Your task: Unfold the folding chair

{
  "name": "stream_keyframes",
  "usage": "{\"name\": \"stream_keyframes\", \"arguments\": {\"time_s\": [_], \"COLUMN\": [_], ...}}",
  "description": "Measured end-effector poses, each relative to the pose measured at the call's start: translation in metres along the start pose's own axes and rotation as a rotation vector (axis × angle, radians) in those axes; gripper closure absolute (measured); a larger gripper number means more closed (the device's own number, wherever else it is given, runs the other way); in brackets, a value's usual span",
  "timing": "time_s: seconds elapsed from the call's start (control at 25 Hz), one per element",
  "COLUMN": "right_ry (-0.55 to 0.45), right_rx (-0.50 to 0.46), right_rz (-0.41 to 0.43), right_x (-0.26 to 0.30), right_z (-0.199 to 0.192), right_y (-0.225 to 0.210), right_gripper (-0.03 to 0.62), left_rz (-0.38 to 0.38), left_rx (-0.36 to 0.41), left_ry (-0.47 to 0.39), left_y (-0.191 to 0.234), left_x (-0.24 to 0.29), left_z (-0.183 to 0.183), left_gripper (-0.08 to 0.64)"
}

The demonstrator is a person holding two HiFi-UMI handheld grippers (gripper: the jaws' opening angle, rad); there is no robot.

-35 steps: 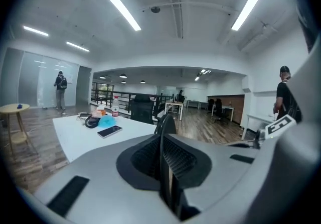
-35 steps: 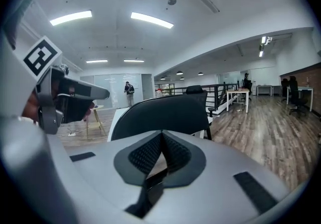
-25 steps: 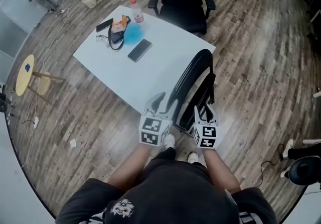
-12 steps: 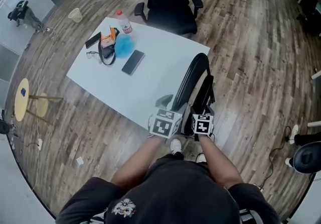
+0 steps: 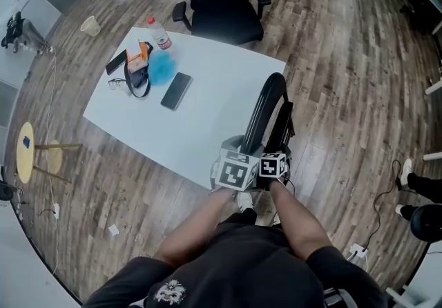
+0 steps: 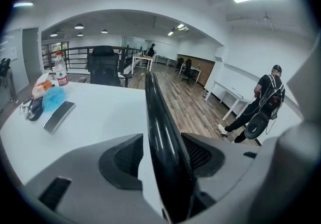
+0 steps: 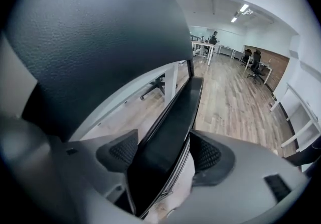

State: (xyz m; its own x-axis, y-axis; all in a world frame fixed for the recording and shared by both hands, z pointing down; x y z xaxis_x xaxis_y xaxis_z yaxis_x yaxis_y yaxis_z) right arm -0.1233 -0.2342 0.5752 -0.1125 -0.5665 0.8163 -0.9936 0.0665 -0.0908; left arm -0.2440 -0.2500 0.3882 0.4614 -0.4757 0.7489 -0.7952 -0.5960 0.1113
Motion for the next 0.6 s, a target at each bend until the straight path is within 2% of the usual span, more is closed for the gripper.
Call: {"name": "stream_keyframes", "arguments": {"time_s": [0.16,0.32,0.44,0.6], "right_ry": [0.021,0.031,0.014,0.013], "right_rx": [0.032,0.049,0.07,0.072], "right_rz": [-0.017,-0.011,-0.024,0.002], "right_x": [0.011,0.012,0.007,-0.001], "right_z": [-0.007,-0.006,-0.003,-0.008], "right_y": [-0.002,-0.001,-0.003,-0.01], "right_gripper": [0.287,0.287,0.288,0.288], "left_rz": [-0.062,-0.057,-0.045,-0.057], "left_rx": [-0.027,-0.009,0.033,0.068], "left_ry": [0.056,0.051,0.043,0.055], "left_y": [-0.004,-0.008,-0.009,-0.01], "left_x": [0.011,0.01,0.008,0.006], "left_z": [-0.008,-0.007,-0.005,-0.004], "left_gripper": [0.361,0.446,0.446,0.443]}}
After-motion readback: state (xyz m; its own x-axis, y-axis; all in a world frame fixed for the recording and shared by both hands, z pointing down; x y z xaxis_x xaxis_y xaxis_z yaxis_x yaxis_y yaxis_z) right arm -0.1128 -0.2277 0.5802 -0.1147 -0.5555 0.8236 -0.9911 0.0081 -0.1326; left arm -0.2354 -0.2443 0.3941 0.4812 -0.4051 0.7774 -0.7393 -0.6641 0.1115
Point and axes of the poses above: the fingertips, and each gripper's own axes: x forward along the fingers, y to its left, z out of its top, the point moved 8 cm from there along -x, backward along the fingers, and after that the axes turned 8 degrees about z, right-handed, at the moved point
